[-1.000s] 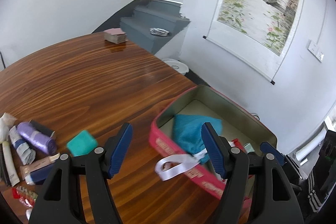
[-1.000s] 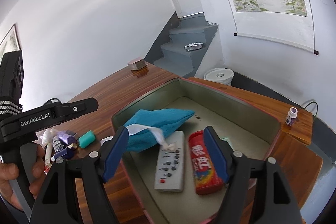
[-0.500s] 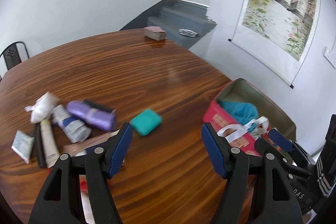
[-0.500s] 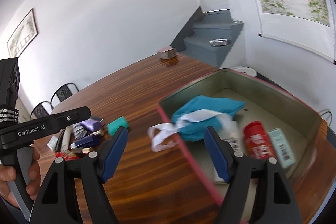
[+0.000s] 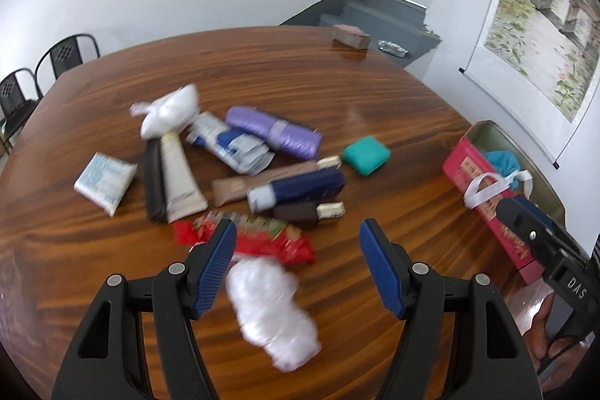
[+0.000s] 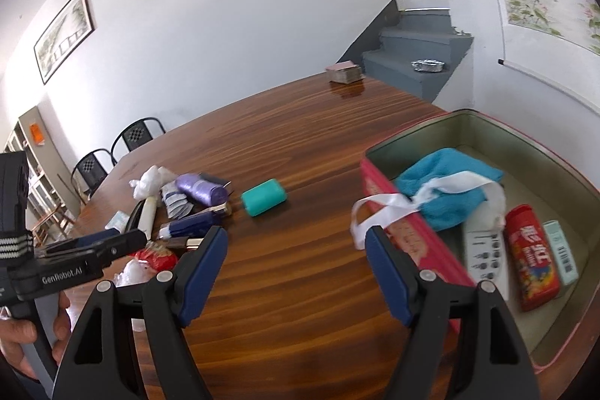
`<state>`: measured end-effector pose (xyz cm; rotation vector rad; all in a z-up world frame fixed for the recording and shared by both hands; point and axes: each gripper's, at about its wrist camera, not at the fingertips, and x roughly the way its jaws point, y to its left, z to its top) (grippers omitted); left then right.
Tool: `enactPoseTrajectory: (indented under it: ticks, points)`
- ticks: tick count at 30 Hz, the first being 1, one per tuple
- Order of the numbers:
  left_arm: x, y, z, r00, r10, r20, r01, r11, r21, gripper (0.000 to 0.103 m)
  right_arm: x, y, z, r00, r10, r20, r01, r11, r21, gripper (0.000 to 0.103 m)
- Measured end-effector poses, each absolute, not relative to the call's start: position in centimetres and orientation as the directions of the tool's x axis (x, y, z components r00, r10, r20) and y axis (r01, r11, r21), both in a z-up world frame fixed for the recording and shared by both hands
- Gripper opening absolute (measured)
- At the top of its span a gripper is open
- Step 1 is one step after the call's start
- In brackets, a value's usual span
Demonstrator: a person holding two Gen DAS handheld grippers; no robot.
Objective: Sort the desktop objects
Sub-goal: 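Return to the pile and grasp the clear plastic bag with the left tool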
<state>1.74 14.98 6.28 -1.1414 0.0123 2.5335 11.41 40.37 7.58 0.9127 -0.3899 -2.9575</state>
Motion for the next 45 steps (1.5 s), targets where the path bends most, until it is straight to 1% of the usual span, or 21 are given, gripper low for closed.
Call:
enactPoseTrajectory:
  ticks: [5, 15, 24, 25, 26, 27, 28, 33, 35, 45]
  points:
    - [2.2, 13.8, 4.9, -0.593, 0.300, -0.747, -0.308, -0.942, -0.134, 0.072, 10.9, 38.7, 7.0, -0.814, -0.108, -0.571, -0.028, -0.974, 0.225, 0.079]
    - [2.0, 12.7, 2.3, -0.541, 0.291, -0.789, -0.270, -0.949, -0.165, 0.072, 10.0, 37.4, 6.1, -0.793, -0.122, -0.597, -0.014, -0.976, 0.217, 0.079]
    - [2.1, 13.1, 1.3, -0.542, 0.274, -0.795, -0.269, -0.952, -0.145, 0.071, 9.6, 36.7, 5.6, -0.779, -0.136, -0.612, 0.002, -0.977, 0.215, 0.079]
    - [2.1, 13.1, 1.3, -0.544, 0.276, -0.793, -0.272, -0.951, -0.144, 0.069, 9.6, 36.5, 5.6, -0.778, -0.138, -0.612, 0.005, -0.977, 0.214, 0.079]
    - [2.1, 13.0, 1.3, -0.546, 0.280, -0.789, -0.276, -0.950, -0.146, 0.059, 9.6, 36.4, 5.5, -0.777, -0.139, -0.613, 0.007, -0.977, 0.213, 0.079]
    - [2.2, 13.0, 1.4, -0.544, 0.286, -0.789, -0.282, -0.948, -0.150, 0.052, 9.6, 36.3, 5.5, -0.776, -0.141, -0.614, 0.009, -0.977, 0.212, 0.079]
    - [2.2, 13.0, 1.4, -0.540, 0.288, -0.791, -0.283, -0.947, -0.152, 0.042, 9.5, 36.2, 5.5, -0.775, -0.144, -0.616, 0.014, -0.977, 0.211, 0.079]
    - [2.8, 12.0, 1.9, -0.558, 0.294, -0.776, -0.287, -0.946, -0.152, 0.041, 9.1, 35.1, 5.4, -0.764, -0.163, -0.625, 0.042, -0.978, 0.203, 0.079]
    - [3.1, 11.5, 2.2, -0.572, 0.288, -0.768, -0.283, -0.948, -0.145, 0.041, 8.7, 34.4, 5.2, -0.747, -0.195, -0.635, 0.072, -0.974, 0.214, 0.079]
    - [3.2, 6.5, 3.2, -0.629, 0.242, -0.739, -0.192, -0.969, -0.155, 0.041, 5.2, 30.7, 3.7, -0.656, -0.292, -0.696, 0.178, -0.956, 0.234, 0.079]
